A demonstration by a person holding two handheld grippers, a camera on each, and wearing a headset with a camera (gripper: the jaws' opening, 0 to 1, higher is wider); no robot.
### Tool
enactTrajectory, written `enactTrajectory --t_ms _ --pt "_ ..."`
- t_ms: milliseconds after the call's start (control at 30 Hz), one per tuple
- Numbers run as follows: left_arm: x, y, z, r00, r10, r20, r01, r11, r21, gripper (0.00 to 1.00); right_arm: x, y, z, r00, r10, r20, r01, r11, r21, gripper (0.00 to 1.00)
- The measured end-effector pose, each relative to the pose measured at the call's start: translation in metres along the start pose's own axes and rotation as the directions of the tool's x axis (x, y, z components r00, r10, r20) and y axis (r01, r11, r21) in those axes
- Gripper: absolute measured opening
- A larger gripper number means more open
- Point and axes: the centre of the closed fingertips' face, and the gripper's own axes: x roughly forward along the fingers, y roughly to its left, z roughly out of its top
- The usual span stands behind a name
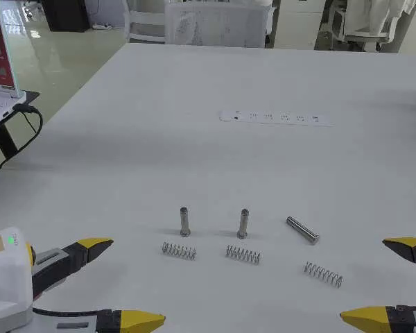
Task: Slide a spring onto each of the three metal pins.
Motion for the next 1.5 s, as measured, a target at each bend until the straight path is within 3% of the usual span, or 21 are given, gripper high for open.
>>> enactTrajectory --t_ms 1500 --pt "0.0006 -0.0033 -0.0024 0.9998 -0.01 -0.018 0.01 1.0 0.001 0.87 -0.0007 0.0007 -0.0011 1.0 0.0 -0.004 0.0 1.0 0.002 0.89"
